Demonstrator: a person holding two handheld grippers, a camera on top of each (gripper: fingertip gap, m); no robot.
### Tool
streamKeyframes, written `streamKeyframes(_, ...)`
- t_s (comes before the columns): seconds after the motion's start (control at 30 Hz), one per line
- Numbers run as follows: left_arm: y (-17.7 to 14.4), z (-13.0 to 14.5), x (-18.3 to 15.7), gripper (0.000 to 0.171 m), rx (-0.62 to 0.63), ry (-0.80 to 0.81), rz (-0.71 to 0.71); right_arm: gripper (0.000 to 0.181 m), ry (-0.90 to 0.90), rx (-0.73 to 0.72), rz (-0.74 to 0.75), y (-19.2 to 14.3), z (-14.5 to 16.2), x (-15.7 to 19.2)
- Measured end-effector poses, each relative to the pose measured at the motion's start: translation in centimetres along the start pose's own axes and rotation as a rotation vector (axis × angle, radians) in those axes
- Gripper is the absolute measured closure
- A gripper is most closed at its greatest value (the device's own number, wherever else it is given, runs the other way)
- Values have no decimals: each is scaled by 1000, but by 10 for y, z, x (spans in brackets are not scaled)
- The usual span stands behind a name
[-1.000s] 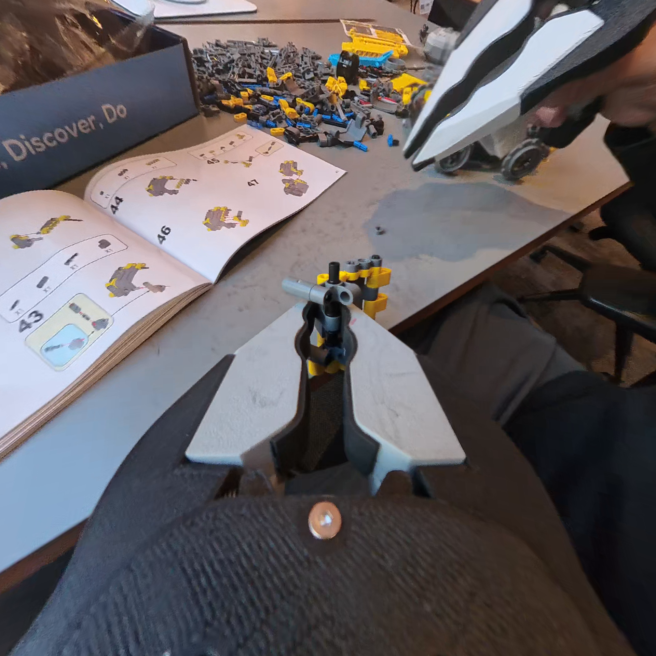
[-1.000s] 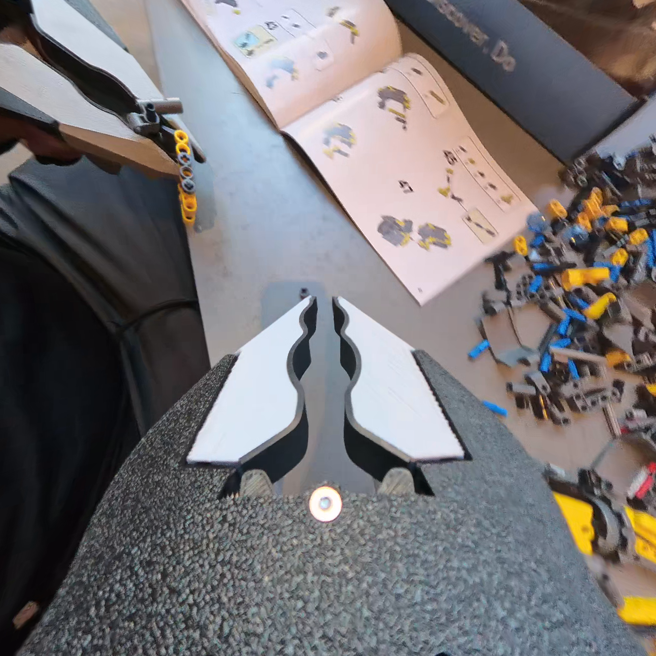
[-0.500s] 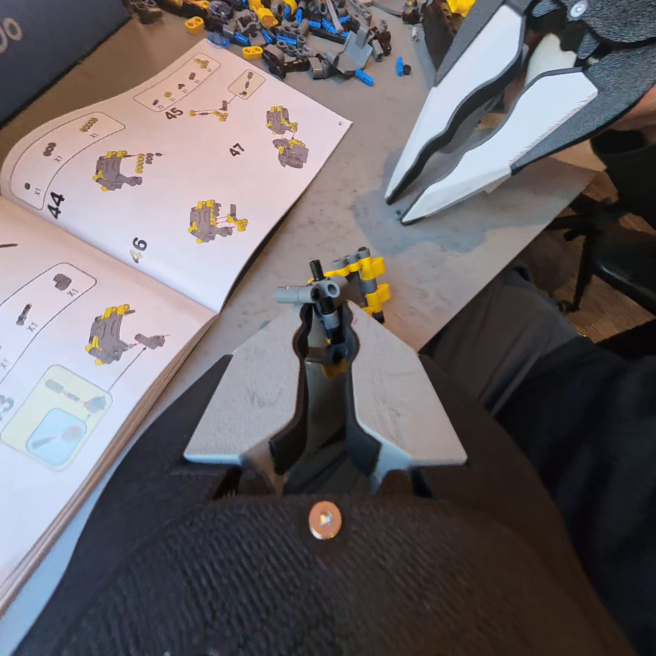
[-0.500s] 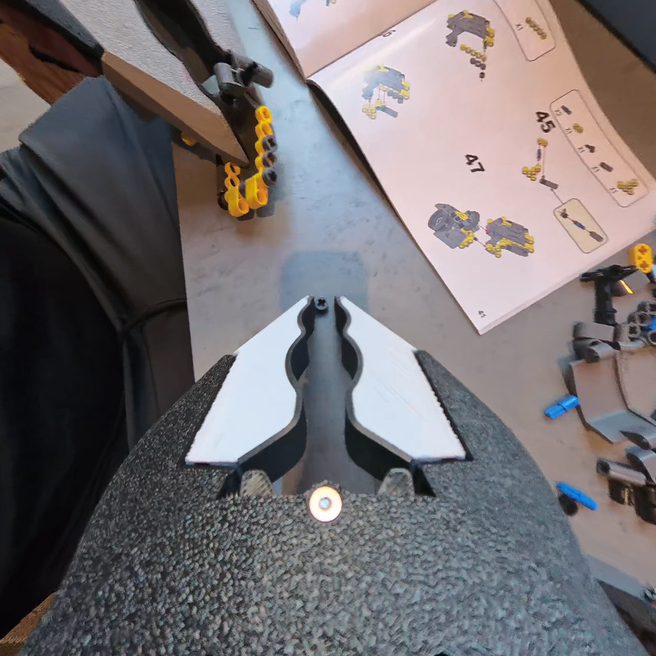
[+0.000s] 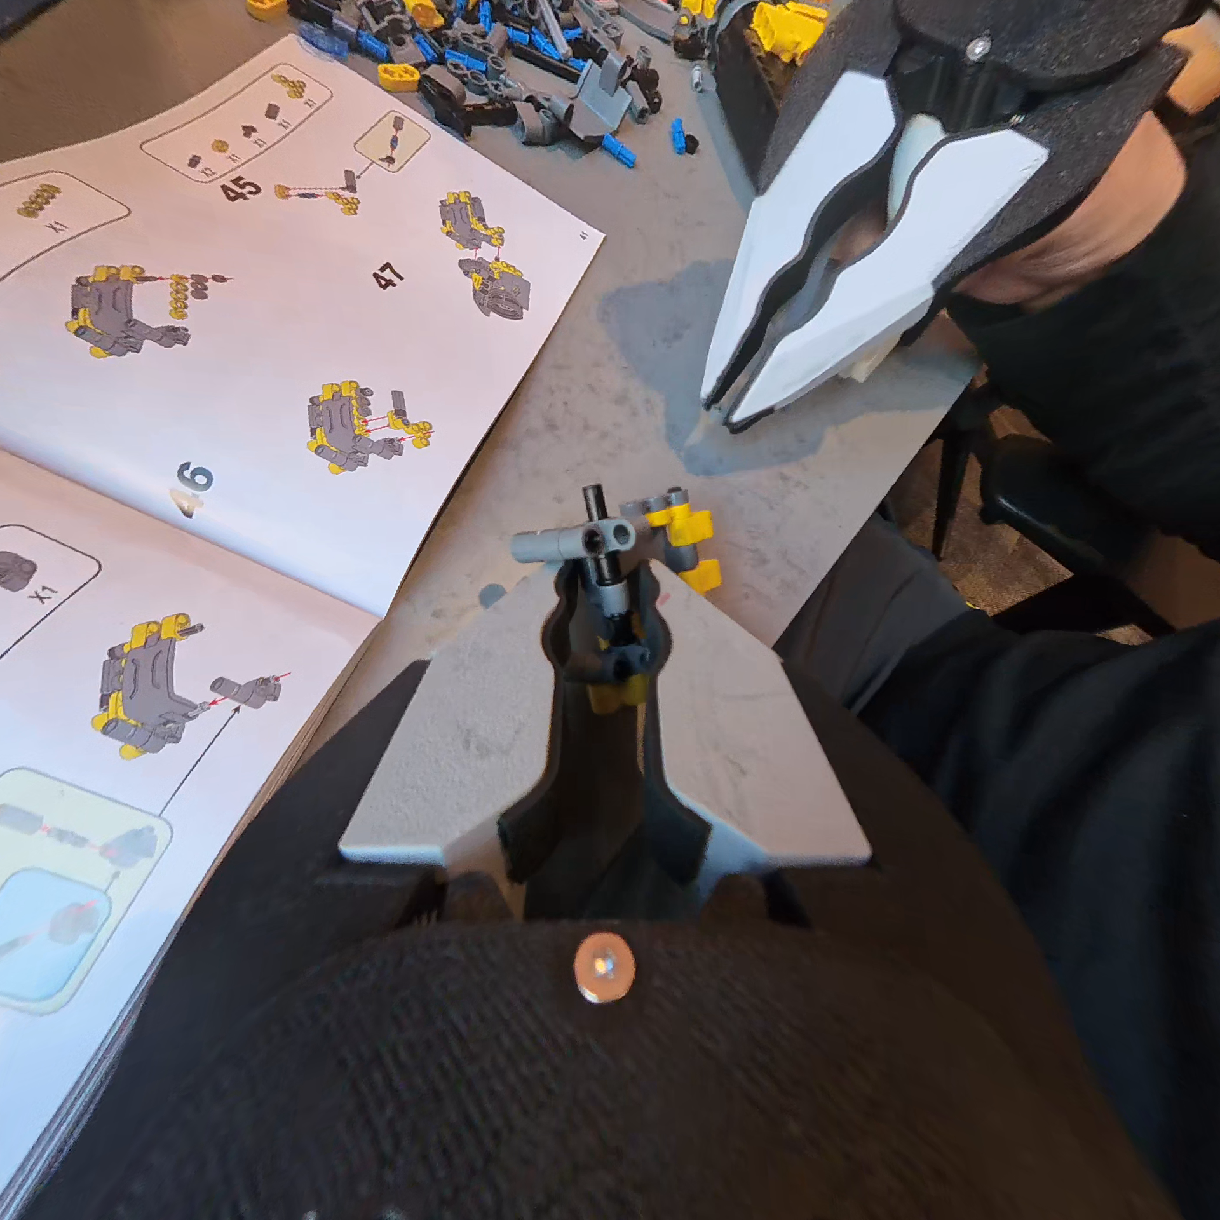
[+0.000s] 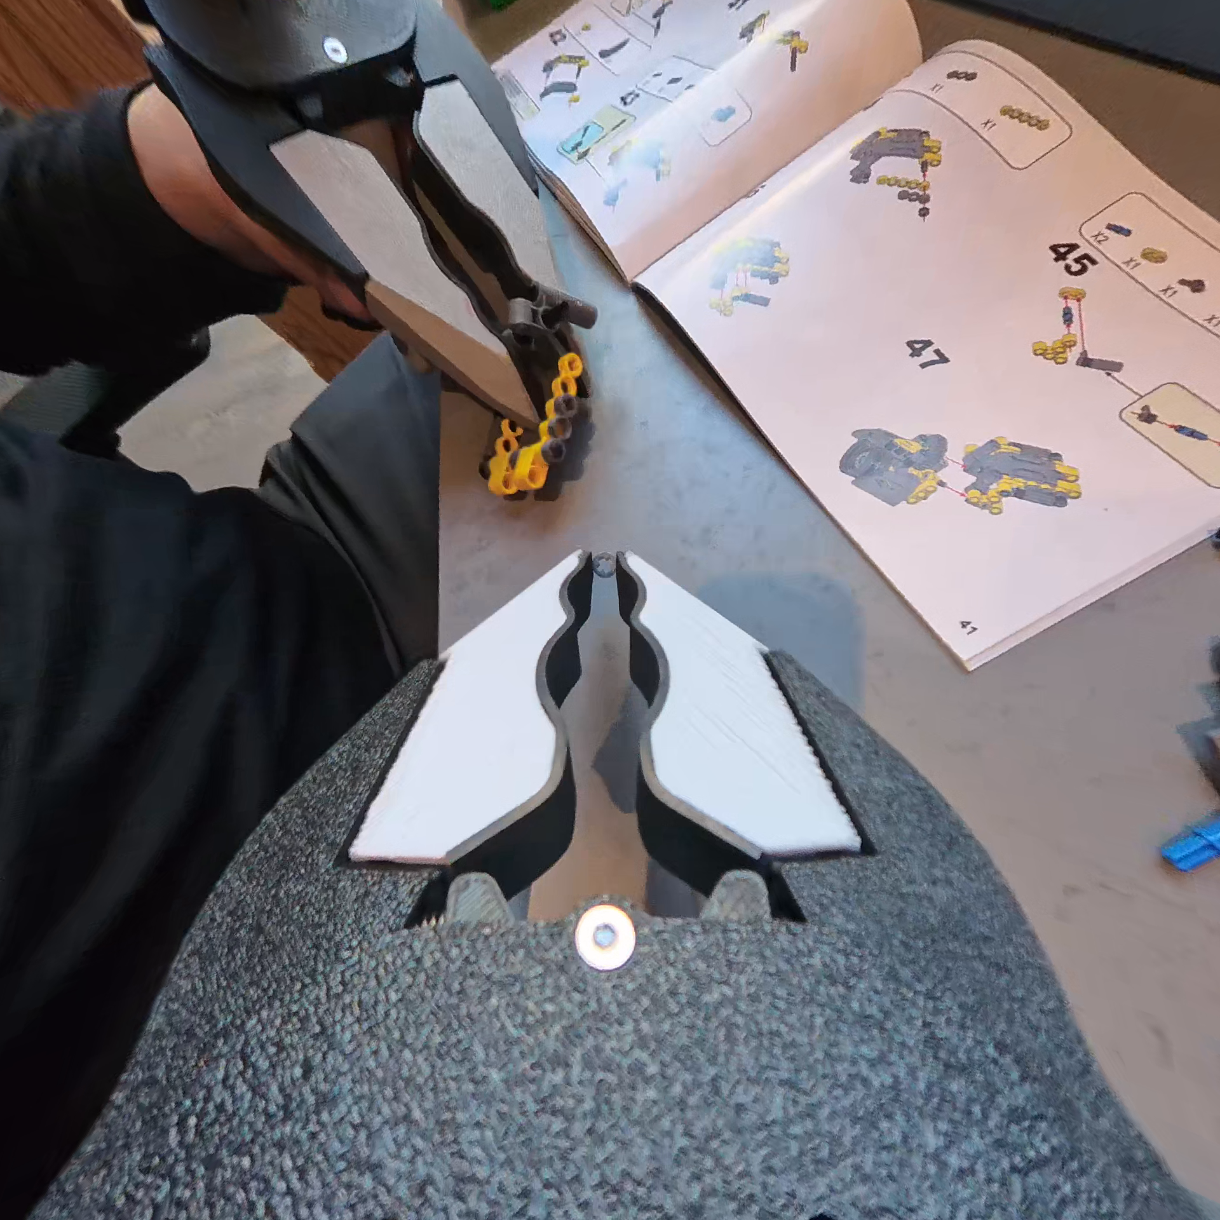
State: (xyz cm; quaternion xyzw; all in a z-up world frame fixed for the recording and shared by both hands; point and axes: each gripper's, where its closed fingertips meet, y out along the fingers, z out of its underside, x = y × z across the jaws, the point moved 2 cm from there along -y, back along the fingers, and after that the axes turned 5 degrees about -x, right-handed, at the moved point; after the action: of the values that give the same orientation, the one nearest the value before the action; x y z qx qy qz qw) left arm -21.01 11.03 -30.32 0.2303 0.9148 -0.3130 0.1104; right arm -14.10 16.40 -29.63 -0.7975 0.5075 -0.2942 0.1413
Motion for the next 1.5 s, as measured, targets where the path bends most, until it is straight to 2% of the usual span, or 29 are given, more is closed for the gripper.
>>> streamKeyframes(0.13, 2, -3, -1, 154, -20, -20, 27, 175, -69, 21, 27, 2, 5, 2)
streamKeyframes(0.23, 1, -2, -3, 146, -10, -33, 46, 171, -106, 47, 43, 1, 9, 5)
streamKeyframes(0.47, -10, 2, -2, 139, -26, -1, 17, 164, -111, 67, 85, -6, 20, 6)
streamKeyframes(0.57, -16, 1, 0, 129, -39, 12, -9, 163, -133, 71, 111, -11, 20, 7)
streamKeyframes(0.77, -34, -3, -8, 117, -48, 80, -81, 163, -162, 91, 143, -18, 23, 5)
streamKeyframes(0.9, -27, 1, -21, 107, -13, 166, -114, 163, -168, 93, 117, -12, 21, 4)
streamKeyframes(1.1, -1, 18, -16, 106, 123, 299, -176, 168, -197, 125, 84, 0, 19, 2)
streamKeyframes(1.2, 1, 15, -15, 116, 116, 316, -160, 176, -214, 127, 64, 3, 18, 4)
streamKeyframes(1.5, -4, 19, -16, 119, 38, 456, 15, 175, -122, 50, -13, 9, 9, 17)
